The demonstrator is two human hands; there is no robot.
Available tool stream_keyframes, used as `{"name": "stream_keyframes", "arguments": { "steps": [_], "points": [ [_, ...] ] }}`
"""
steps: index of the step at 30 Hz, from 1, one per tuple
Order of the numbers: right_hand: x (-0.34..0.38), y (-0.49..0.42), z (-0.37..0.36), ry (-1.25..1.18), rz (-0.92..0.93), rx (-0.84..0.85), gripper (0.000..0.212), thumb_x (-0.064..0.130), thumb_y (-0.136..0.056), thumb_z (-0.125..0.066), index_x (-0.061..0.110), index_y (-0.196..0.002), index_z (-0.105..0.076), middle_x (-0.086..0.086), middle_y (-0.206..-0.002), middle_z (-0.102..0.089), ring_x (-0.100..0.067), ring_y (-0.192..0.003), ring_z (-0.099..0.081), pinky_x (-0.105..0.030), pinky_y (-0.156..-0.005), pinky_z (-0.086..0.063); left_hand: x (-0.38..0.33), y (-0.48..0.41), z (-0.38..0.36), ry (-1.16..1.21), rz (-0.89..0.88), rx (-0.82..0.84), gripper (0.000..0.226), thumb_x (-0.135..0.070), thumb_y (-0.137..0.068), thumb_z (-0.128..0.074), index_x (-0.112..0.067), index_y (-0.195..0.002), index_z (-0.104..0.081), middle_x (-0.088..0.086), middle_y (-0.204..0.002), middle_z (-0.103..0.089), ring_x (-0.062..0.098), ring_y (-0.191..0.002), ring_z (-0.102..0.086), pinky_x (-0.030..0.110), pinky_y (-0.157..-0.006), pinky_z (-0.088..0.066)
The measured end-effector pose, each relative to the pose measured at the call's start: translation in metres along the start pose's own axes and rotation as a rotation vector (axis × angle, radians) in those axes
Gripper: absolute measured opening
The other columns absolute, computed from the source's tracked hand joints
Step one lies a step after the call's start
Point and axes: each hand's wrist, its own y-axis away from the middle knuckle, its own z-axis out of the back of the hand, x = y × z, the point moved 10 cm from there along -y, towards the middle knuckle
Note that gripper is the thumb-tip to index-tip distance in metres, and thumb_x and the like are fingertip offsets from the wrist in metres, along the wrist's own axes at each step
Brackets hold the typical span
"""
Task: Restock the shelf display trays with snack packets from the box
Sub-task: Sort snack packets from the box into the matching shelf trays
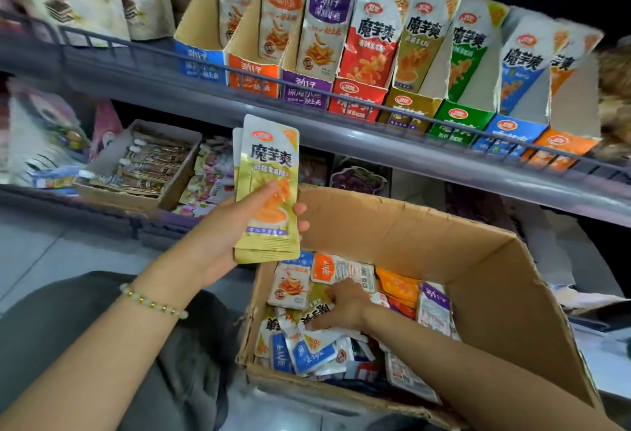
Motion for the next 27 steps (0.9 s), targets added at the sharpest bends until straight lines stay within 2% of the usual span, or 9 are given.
{"name": "stream_keyframes", "arguments": {
  "steps": [3, 7, 11, 13, 15, 18, 20, 23, 27],
  "points": [
    [-0.013, 0.016, 0.026, -0.562, 0.041, -0.058, 0.047, 0.027, -0.079, -0.079, 0.011, -0.119, -0.059, 0.004, -0.121, -0.056, -0.022, -0.110, -0.057, -0.026, -0.070, -0.051, -0.003, -0.002, 0.001, -0.006, -0.022, -0.013, 0.031, -0.034, -0.096, -0.045, -0.019, -0.118, -0.061, 0.009, -0.105, -0.073, 0.025, -0.091, -0.072, 0.036, -0.069, -0.060],
    [-0.027, 0.068, 0.107, -0.893, 0.189, -0.316, 0.020, 0.019, -0.080, -0.074, 0.005, -0.095, -0.072, -0.007, -0.087, -0.076, -0.021, -0.074, -0.071, -0.022, -0.062, -0.056, -0.010, -0.005, 0.005, -0.051, -0.090, -0.098, 0.031, -0.034, -0.097, -0.045, -0.020, -0.120, -0.058, 0.006, -0.102, -0.074, 0.024, -0.092, -0.071, 0.040, -0.079, -0.057],
    [-0.015, 0.117, 0.181, -0.824, 0.347, -0.432, 0.037, 0.038, -0.076, -0.070, 0.002, -0.086, -0.074, -0.015, -0.086, -0.075, -0.018, -0.075, -0.065, -0.023, -0.067, -0.049, -0.017, -0.007, 0.004, -0.170, -0.131, -0.175, 0.042, -0.049, -0.088, -0.047, -0.022, -0.118, -0.060, 0.006, -0.095, -0.075, 0.024, -0.087, -0.072, 0.044, -0.084, -0.055],
    [0.007, 0.128, 0.193, -0.804, 0.430, -0.390, 0.036, 0.042, -0.073, -0.069, 0.008, -0.082, -0.075, -0.012, -0.086, -0.075, -0.018, -0.078, -0.068, -0.027, -0.072, -0.051, -0.007, -0.007, -0.015, -0.270, -0.038, -0.071, 0.063, -0.066, -0.075, -0.045, -0.024, -0.120, -0.059, 0.006, -0.111, -0.071, 0.025, -0.103, -0.067, 0.049, -0.099, -0.047],
    [0.029, 0.131, 0.197, -0.833, 0.494, -0.409, 0.028, 0.039, -0.074, -0.070, 0.012, -0.081, -0.075, -0.009, -0.087, -0.076, -0.020, -0.079, -0.070, -0.032, -0.074, -0.053, 0.013, -0.007, -0.030, -0.438, 0.077, -0.002, 0.091, -0.077, -0.059, -0.042, -0.030, -0.137, -0.045, -0.001, -0.143, -0.048, 0.021, -0.132, -0.045, 0.045, -0.113, -0.029],
    [0.054, 0.132, 0.198, -0.877, 0.572, -0.526, 0.013, 0.027, -0.083, -0.071, 0.015, -0.081, -0.075, -0.004, -0.079, -0.075, -0.017, -0.069, -0.067, -0.029, -0.061, -0.050, 0.031, -0.005, -0.048, -0.555, 0.122, 0.099, 0.110, -0.085, -0.043, -0.065, -0.037, -0.139, -0.042, -0.013, -0.143, -0.045, 0.018, -0.133, -0.042, 0.046, -0.114, -0.027],
    [0.062, 0.133, 0.198, -0.923, 0.610, -0.624, 0.013, 0.022, -0.084, -0.072, 0.011, -0.092, -0.073, 0.001, -0.081, -0.075, -0.009, -0.069, -0.067, -0.022, -0.058, -0.050, 0.036, -0.009, -0.047, -0.531, 0.100, 0.123, 0.098, -0.078, -0.037, -0.077, -0.037, -0.124, -0.057, -0.011, -0.124, -0.063, 0.015, -0.119, -0.056, 0.047, -0.108, -0.038],
    [0.054, 0.134, 0.199, -0.978, 0.542, -0.817, 0.038, 0.027, -0.079, -0.076, 0.014, -0.110, -0.059, 0.002, -0.093, -0.068, -0.010, -0.083, -0.063, -0.020, -0.069, -0.052, 0.032, -0.012, -0.053, -0.447, 0.050, 0.158, 0.061, -0.055, -0.063, -0.075, -0.031, -0.118, -0.062, -0.006, -0.111, -0.071, 0.017, -0.107, -0.066, 0.047, -0.103, -0.043],
    [0.069, 0.120, 0.180, -1.143, 0.579, -0.565, 0.060, 0.017, -0.087, -0.068, 0.028, -0.137, -0.035, 0.005, -0.111, -0.065, -0.006, -0.094, -0.067, -0.022, -0.077, -0.056, 0.033, -0.014, -0.064, -0.465, 0.024, 0.201, 0.024, -0.037, -0.084, -0.064, -0.032, -0.107, -0.063, -0.007, -0.106, -0.073, 0.011, -0.102, -0.067, 0.039, -0.101, -0.047]
  ]
}}
